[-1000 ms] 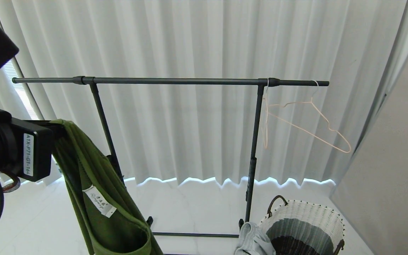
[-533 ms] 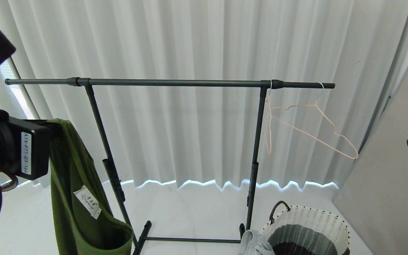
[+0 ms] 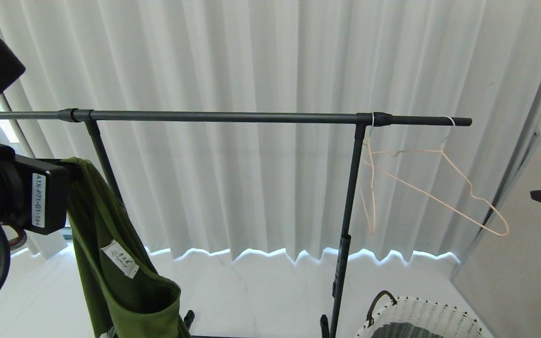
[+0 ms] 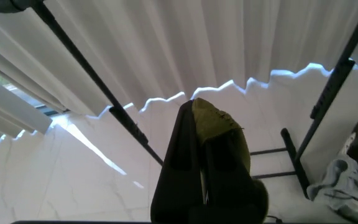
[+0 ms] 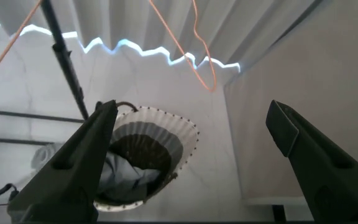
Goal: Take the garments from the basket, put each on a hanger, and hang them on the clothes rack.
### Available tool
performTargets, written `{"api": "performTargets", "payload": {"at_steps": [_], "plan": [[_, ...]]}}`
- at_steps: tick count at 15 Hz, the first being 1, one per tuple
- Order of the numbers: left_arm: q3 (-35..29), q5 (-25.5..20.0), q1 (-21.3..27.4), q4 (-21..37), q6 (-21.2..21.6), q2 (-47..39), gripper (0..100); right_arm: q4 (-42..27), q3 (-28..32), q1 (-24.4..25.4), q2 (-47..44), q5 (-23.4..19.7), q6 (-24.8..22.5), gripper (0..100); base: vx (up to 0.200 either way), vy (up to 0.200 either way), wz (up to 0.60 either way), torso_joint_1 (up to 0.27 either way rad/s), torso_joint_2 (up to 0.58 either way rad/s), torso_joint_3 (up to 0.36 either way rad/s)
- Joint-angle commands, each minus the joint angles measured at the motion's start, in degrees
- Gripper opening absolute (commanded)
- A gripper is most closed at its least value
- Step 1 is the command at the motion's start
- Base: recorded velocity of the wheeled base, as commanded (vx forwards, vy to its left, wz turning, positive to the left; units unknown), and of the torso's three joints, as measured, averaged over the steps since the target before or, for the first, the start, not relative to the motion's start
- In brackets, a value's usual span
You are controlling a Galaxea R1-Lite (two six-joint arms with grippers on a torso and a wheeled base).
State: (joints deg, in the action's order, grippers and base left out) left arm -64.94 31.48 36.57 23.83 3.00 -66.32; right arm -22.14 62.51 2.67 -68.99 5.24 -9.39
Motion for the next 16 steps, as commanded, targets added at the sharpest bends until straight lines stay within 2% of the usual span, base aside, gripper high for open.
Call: {"api": "performTargets", "payload": {"at_steps": [1,3,6,8,10,14,16], "plan": [[0.2,0.0,0.0,0.0,0.0,-0.3,0,0.1,0.0,-1.1,-2.5,-0.1,0.0,100,0.2,0.0,0.0,0.007,0.0,0.002],[1.7,0.0,0.0,0.0,0.1,-0.2,0,2.4,-0.4,-2.2,-5.5,-0.5,0.0,100,0.2,0.0,0.0,0.005,0.0,-0.005],[4.1,0.0,0.0,0.0,0.0,0.5,0,10.6,-2.0,-6.2,-12.5,-6.5,-0.5,100,0.0,0.0,0.0,0.0,0.0,0.0],[4.1,0.0,0.0,0.0,0.0,0.2,0,18.6,-1.8,-10.1,-19.6,-9.9,-2.8,100,0.0,0.0,0.0,0.0,0.0,0.0],[4.1,0.0,0.0,-0.6,0.0,0.0,0,25.8,-1.3,-14.2,-26.6,-12.4,-7.0,100,0.0,0.0,0.0,0.0,0.0,0.0],[4.2,0.0,0.2,-1.1,0.0,0.2,0,27.7,3.0,-19.1,-35.4,-20.5,-10.7,100,0.0,0.0,0.0,0.0,0.0,0.0],[4.2,0.0,0.4,-1.1,0.0,0.1,0,27.6,4.9,-20.0,-39.0,-23.1,-11.8,100,0.0,0.0,0.0,0.0,0.0,0.0]]}}
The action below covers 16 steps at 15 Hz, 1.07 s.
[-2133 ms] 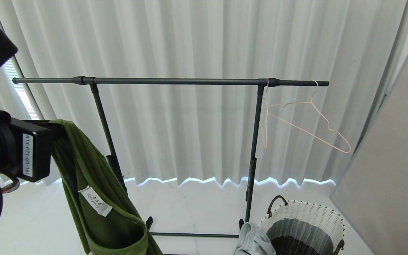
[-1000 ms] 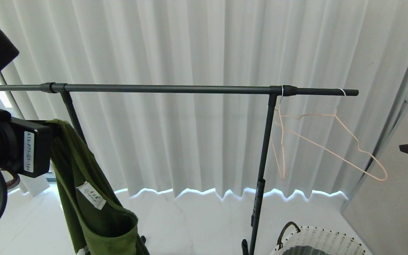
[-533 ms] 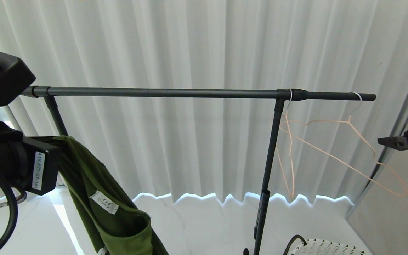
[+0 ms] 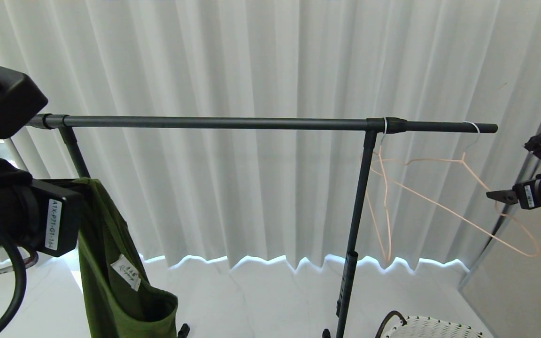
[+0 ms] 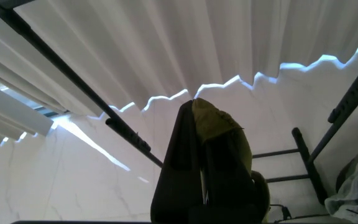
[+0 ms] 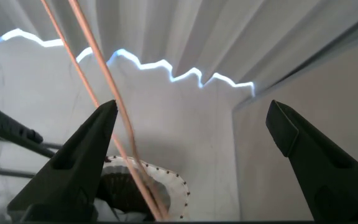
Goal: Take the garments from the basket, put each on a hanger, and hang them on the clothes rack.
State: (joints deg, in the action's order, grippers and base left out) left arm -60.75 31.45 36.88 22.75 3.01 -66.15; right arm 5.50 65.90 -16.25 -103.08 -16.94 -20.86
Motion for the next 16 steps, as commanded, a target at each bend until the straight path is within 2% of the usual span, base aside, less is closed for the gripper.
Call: {"api": "performTargets", "payload": {"at_steps": [1,8,10,14,16], "plan": [[0.0,0.0,0.3,0.0,0.0,0.0,0,0.0,1.9,-1.1,-6.2,-2.0,-0.5,100,0.0,0.0,0.0,0.0,0.0,0.0],[0.0,-0.1,0.6,0.0,0.0,0.0,0,-0.4,0.9,-0.4,-6.3,-6.0,-0.7,100,0.0,0.0,0.0,0.0,0.0,0.0],[0.0,-0.1,1.4,0.0,0.0,-0.1,0,-0.4,-1.4,0.1,-4.3,-7.1,0.0,100,0.0,0.0,0.0,0.0,0.0,0.0],[0.1,-0.1,1.4,-0.9,0.0,0.1,0,-0.4,-4.0,3.2,-1.0,-7.9,5.5,100,0.0,0.0,0.0,0.0,0.0,0.0],[0.1,-0.1,1.4,-1.0,0.0,0.1,0,-0.4,-4.1,4.0,-0.7,-7.6,6.4,100,0.0,0.0,0.0,0.0,0.0,0.0]]}}
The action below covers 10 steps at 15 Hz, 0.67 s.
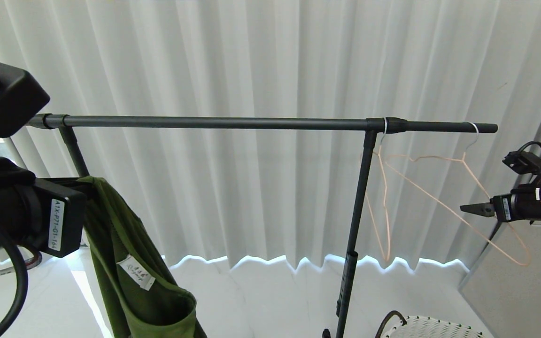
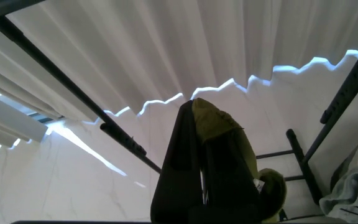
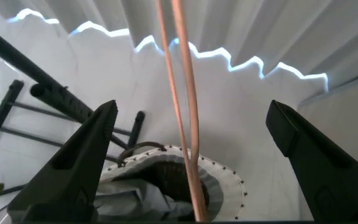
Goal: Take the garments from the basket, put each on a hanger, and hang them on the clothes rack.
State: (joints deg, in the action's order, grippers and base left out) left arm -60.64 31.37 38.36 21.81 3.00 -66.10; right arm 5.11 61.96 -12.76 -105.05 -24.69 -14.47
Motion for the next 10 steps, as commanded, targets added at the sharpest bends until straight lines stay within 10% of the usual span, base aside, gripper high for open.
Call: {"api": "performTargets", "payload": {"at_steps": [1,10], "plan": [[0.0,0.0,0.0,0.0,0.0,0.1,0,0.1,-0.1,0.6,1.2,0.4,0.1,100,0.0,0.0,0.0,0.0,0.0,0.0],[0.0,0.1,0.1,-0.1,0.0,0.4,0,0.1,0.2,5.4,0.6,7.2,5.1,100,0.0,0.0,0.0,0.0,0.0,0.0]]}}
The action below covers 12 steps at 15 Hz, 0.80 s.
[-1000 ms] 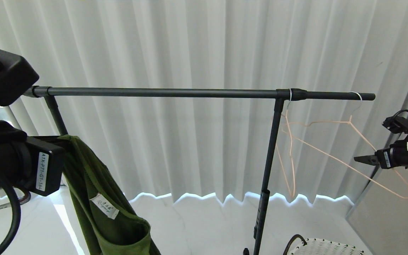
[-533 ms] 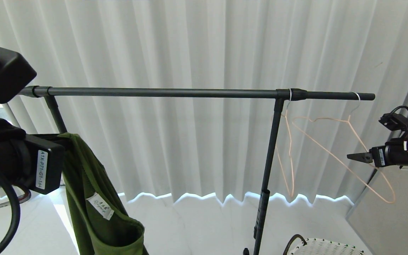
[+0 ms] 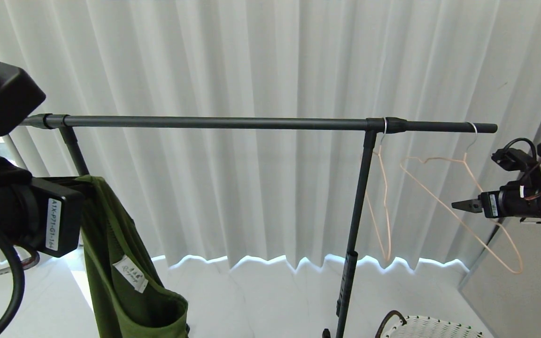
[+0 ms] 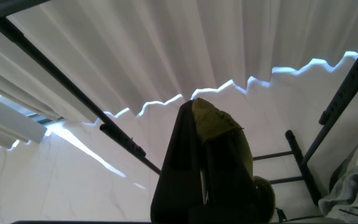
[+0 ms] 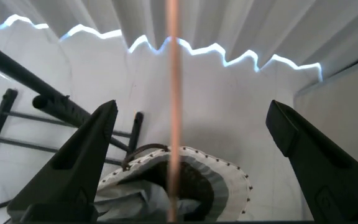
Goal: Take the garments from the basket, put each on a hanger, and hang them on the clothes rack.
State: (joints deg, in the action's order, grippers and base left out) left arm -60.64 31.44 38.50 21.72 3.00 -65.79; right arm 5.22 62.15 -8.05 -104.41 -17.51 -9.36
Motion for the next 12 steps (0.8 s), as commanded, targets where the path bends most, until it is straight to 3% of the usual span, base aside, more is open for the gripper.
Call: {"api": "performTargets", "payload": {"at_steps": [1,4,7,12], "plan": [[0.0,0.0,0.0,0.1,0.0,0.2,0,0.0,0.0,0.8,-0.4,0.5,0.0,100,0.0,0.0,0.0,0.0,0.0,0.0],[-0.1,0.0,0.0,0.0,0.0,0.2,0,0.2,-0.1,1.0,-2.4,5.7,0.6,100,0.0,0.0,0.0,0.0,0.0,0.0],[-0.1,-0.1,0.0,0.0,0.0,0.2,0,0.3,0.2,2.8,-2.2,6.2,3.0,100,0.0,0.0,0.0,0.0,0.0,0.0],[-0.3,0.0,0.0,-0.1,0.0,0.3,0,0.3,-0.1,4.0,-2.3,8.0,3.3,100,0.0,0.0,0.0,0.0,0.0,0.0]]}}
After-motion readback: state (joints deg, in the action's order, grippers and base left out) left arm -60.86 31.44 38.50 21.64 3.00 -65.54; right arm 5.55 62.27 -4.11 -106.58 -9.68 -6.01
